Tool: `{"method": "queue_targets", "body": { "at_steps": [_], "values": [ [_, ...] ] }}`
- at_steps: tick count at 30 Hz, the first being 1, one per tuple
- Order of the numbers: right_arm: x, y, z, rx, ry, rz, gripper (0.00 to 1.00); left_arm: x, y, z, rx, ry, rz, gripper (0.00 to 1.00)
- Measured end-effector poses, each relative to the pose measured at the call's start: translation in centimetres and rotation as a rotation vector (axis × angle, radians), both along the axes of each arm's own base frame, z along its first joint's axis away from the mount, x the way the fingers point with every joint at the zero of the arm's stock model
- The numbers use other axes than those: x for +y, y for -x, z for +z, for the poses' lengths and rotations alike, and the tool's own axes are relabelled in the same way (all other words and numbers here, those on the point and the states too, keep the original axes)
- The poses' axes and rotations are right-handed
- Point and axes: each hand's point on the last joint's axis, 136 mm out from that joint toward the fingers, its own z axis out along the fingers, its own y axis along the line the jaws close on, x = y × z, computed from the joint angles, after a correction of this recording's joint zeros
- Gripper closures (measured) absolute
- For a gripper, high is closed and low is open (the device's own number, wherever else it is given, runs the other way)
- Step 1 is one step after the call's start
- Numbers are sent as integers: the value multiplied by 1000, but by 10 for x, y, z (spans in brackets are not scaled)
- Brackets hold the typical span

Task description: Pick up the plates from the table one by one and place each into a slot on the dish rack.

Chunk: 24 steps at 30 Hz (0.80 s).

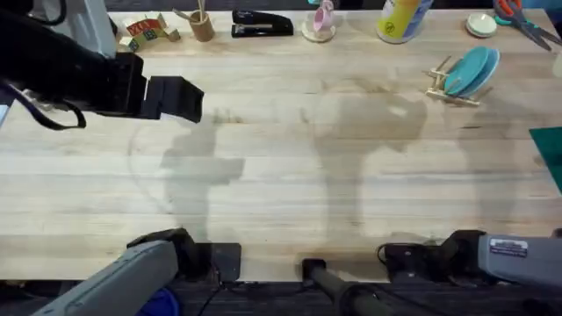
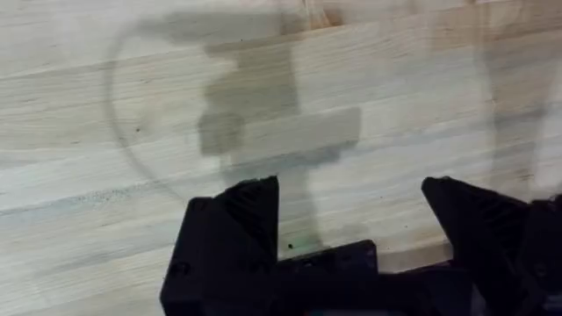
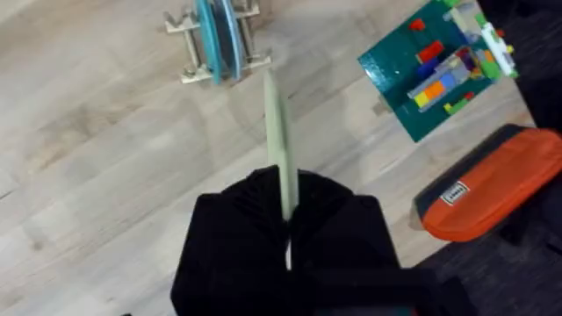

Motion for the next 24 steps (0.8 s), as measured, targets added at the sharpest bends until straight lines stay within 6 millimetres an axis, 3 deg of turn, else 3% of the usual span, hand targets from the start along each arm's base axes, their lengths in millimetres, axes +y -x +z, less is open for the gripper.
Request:
{"method": "queue_targets", "body": {
  "at_steps": [10, 24],
  "values": [
    [-1, -17, -4, -24, -12, 8, 971, 0, 0, 0, 0, 0, 0, 6],
    [1, -52, -30, -9, -82, 37, 971, 0, -1, 0, -4, -1, 0, 6]
  ]
}}
